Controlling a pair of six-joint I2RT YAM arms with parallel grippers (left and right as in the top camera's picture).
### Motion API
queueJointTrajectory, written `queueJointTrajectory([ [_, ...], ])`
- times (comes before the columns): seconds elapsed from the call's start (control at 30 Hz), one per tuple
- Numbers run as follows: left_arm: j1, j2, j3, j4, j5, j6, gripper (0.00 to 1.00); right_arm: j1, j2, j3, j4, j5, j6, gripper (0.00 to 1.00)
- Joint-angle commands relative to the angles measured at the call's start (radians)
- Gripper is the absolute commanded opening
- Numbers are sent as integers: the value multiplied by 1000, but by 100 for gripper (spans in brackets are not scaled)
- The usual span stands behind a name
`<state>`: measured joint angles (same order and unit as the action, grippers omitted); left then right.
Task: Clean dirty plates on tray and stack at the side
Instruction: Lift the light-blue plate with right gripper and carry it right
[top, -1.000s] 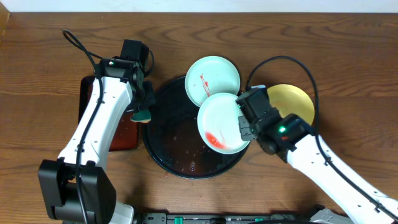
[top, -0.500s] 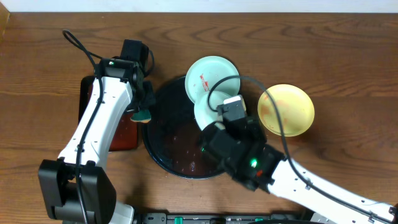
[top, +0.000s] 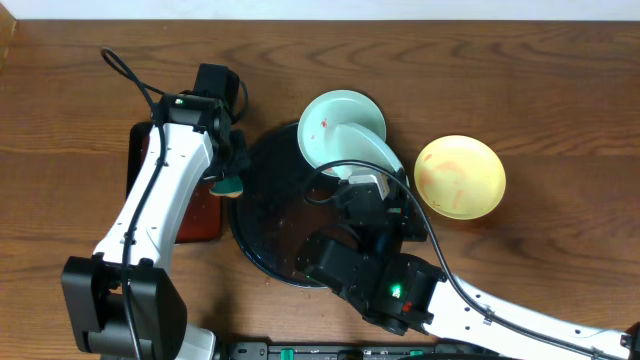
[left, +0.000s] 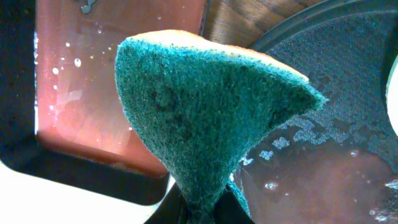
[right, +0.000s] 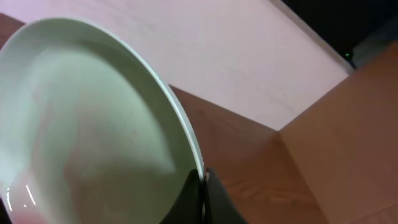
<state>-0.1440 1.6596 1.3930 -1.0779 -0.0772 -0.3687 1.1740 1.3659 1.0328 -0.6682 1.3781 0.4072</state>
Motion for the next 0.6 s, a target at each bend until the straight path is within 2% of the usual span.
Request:
queueJointTrajectory([
  [0.0, 5, -5, 18, -5, -2, 9, 8, 6, -13, 9, 3, 52, -4, 1],
  [0.13, 5, -5, 18, -5, -1, 9, 8, -5, -13, 8, -5, -100, -4, 1],
  [0.27, 5, -5, 18, -5, -1, 9, 8, -31, -13, 5, -16, -337, 4, 1],
  [0.33, 5, -5, 18, -5, -1, 9, 8, -58, -13, 5, -30, -474, 58, 1],
  [0.57, 5, -5, 18, -6, -1, 9, 8, -235, -16, 5, 1, -988, 116, 1],
])
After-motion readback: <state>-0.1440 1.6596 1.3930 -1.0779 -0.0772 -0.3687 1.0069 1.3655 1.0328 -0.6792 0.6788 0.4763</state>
